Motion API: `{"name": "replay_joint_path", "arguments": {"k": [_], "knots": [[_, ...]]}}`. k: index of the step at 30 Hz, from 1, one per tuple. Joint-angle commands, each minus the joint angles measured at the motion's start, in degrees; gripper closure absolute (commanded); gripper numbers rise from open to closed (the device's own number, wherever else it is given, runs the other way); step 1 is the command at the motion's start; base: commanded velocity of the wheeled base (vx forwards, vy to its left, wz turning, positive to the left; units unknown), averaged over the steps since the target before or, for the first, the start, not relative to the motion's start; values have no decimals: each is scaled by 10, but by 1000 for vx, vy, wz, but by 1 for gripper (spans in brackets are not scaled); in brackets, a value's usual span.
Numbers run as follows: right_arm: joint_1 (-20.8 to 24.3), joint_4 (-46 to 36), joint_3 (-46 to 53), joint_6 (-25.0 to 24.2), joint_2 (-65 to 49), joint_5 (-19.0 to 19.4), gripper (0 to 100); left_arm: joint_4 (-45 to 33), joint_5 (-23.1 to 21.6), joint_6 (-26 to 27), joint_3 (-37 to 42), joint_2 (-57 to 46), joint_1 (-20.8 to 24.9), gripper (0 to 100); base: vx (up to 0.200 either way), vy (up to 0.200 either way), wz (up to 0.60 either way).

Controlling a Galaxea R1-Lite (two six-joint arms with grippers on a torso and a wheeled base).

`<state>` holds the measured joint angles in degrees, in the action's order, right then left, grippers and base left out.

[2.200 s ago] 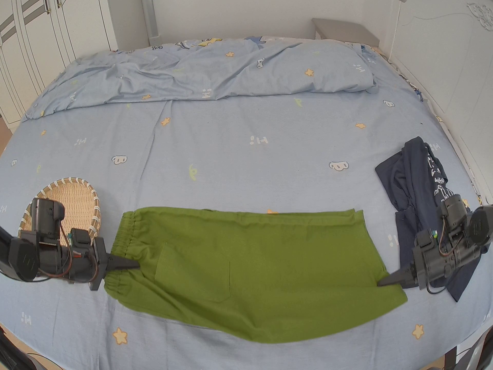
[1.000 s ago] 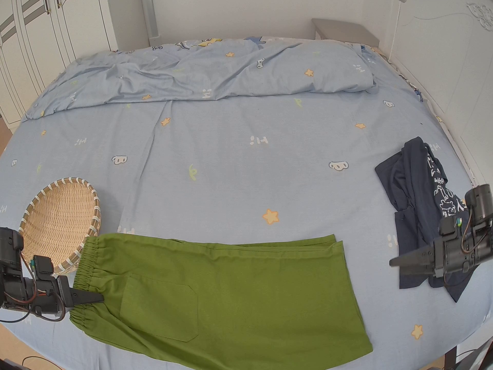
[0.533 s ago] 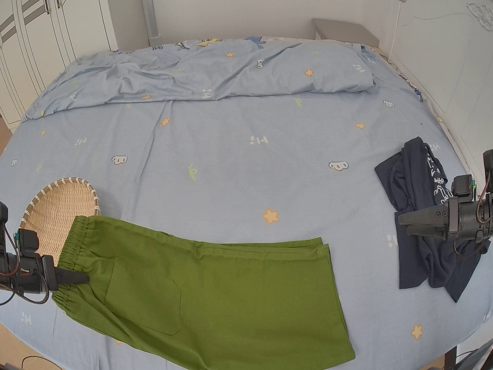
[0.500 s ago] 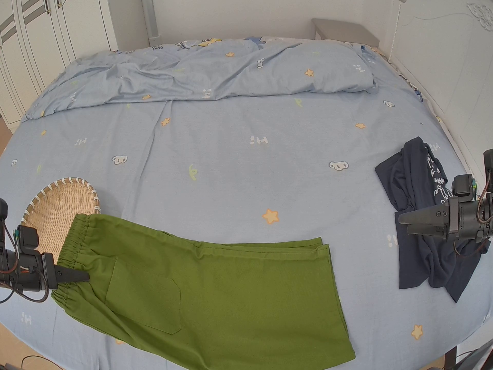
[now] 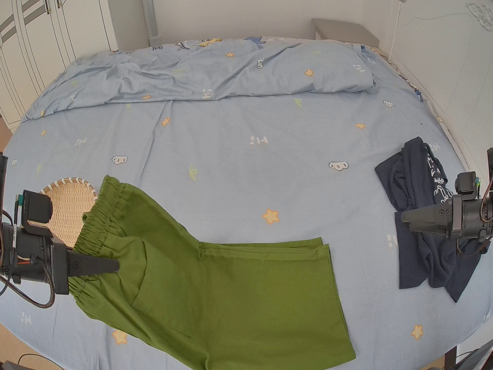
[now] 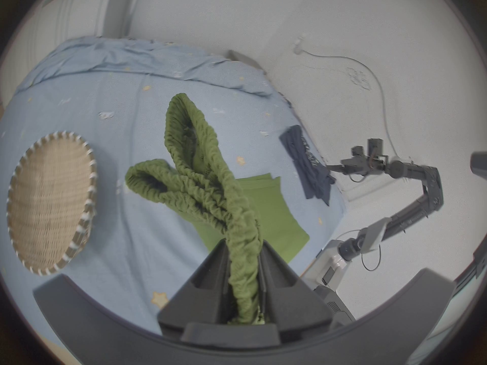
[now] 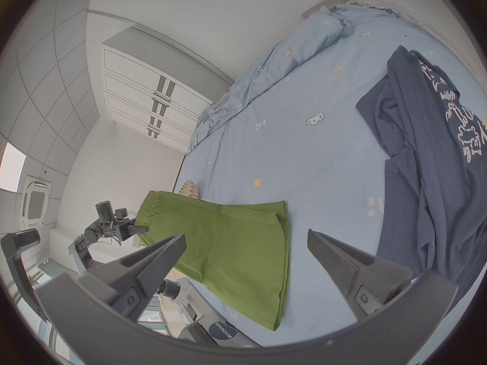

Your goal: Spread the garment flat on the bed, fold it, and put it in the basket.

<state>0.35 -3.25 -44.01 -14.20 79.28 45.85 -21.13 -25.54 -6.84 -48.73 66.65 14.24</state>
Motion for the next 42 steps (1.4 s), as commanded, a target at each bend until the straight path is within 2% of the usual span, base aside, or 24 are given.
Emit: {"name": "replay_joint_path", "arguments": {"k": [1,2,6,9,17,22,24,26,29,30,36,41,42], "knots": [[3,-1,2,1,-7,-12,0,28,68,-45,-46,25,154,100,0,0,0],[3,-1,3,1,-7,-14,0,56,76,-48,-47,51,185,100,0,0,0],[3,-1,3,1,-7,-16,0,90,86,-48,-59,97,212,100,0,0,0],[3,-1,3,1,-7,-17,0,115,94,-51,-69,161,256,100,0,0,0],[3,3,4,0,-4,-17,0,150,99,-80,-70,221,332,100,0,0,0],[3,3,5,1,-3,-17,0,168,120,-83,-72,243,353,100,0,0,0],[3,3,5,1,-4,-17,0,207,140,-85,-75,275,375,100,0,0,0],[1,3,6,1,-2,-17,0,214,141,-89,-78,284,393,100,0,0,0],[1,3,6,1,-2,-17,0,214,141,-89,-78,284,393,100,0,0,0],[-1,4,9,1,1,-17,0,216,140,-99,-78,295,408,100,0,0,0],[1,4,10,2,1,-18,0,219,140,-104,-79,313,424,100,0,0,0],[2,4,10,2,1,-18,0,273,141,-122,-76,345,447,100,0,0,0],[3,4,10,2,1,-18,0,286,142,-126,-77,353,455,0,0,0,0]]}}
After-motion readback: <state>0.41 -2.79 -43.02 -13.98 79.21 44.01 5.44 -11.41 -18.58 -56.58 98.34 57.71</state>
